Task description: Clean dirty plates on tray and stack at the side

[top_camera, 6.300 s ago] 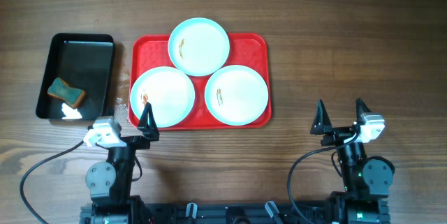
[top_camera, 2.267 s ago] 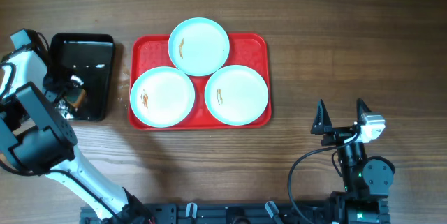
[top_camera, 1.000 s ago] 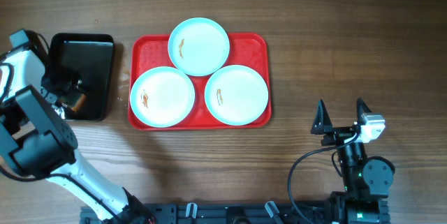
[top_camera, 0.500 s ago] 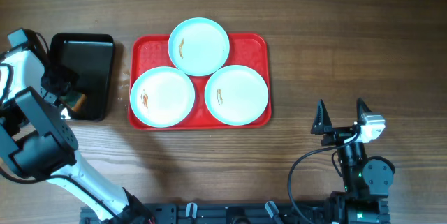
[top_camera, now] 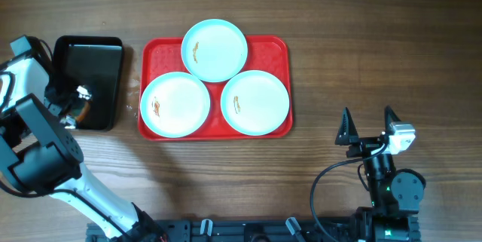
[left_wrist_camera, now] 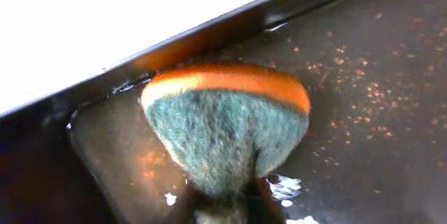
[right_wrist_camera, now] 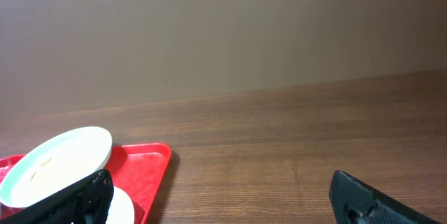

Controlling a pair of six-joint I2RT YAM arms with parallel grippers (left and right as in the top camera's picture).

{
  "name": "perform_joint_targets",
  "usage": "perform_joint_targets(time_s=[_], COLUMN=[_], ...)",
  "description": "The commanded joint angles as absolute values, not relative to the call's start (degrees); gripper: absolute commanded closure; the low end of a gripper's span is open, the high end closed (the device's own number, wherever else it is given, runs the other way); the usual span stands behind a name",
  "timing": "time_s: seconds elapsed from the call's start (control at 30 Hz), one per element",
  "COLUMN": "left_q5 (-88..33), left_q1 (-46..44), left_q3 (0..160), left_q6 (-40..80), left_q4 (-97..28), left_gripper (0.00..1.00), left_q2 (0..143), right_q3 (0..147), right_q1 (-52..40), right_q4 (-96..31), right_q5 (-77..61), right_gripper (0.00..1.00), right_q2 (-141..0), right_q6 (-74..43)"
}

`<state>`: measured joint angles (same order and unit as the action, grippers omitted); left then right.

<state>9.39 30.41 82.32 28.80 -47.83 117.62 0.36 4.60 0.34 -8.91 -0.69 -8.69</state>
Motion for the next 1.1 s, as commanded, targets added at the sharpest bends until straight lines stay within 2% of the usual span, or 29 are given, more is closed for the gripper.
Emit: perform_joint_targets(time_s=[0.0, 0.1, 0.3, 0.4, 0.57, 0.67, 0.77, 0.87, 0.97, 1.07], left_q5=[11.62, 9.41, -13.52, -15.62, -15.66, -15.75, -21.23, -32.03, -39.31, -39.59], left_q1=[30.7, 30.59, 30.59, 30.48, 29.34, 28.32, 27.0, 26.26, 27.2, 28.03], left_q3=[81.82, 81.82, 81.82, 81.8, 81.73, 81.73, 81.73, 81.76, 81.76, 81.76], left_q6=[28.73, 28.77, 28.75, 28.49, 15.38, 13.3, 7.51, 1.45, 1.5, 1.5], left_q4=[-48.05, -48.8, -44.4, -42.63, -41.71, -40.91, -40.91, -40.16, -36.88, -34.89], left_gripper=[0.96, 0.96, 0.96, 0.96, 0.96, 0.96, 0.96, 0.96, 0.96, 0.96], left_q2=[114.28, 110.21, 99.26, 98.48, 101.75, 104.97, 108.07, 107.83, 104.75, 101.67], right_q3=[0.3, 0.32, 0.32, 0.32, 0.32, 0.32, 0.32, 0.32, 0.32, 0.32], right_q1=[4.71, 4.71, 4.71, 4.71, 4.71, 4.71, 4.71, 4.71, 4.71, 4.71], right_q4=[0.58, 0.58, 0.58, 0.58, 0.58, 0.58, 0.58, 0.58, 0.58, 0.58], right_q5=[-8.58, -8.58, -8.58, -8.58, -8.58, -8.58, -8.58, -8.58, -8.58, -8.58], right_gripper=[0.0, 0.01, 0.0, 0.0, 0.0, 0.0, 0.0, 0.01, 0.0, 0.0], right_q2=[-0.8, -0.8, -0.8, -0.8, -0.8, -0.8, -0.8, -0.8, -0.8, -0.8], right_q6=[-7.88, -7.88, -7.88, -7.9, -7.88, -7.9, -7.9, -7.9, -7.88, -7.88])
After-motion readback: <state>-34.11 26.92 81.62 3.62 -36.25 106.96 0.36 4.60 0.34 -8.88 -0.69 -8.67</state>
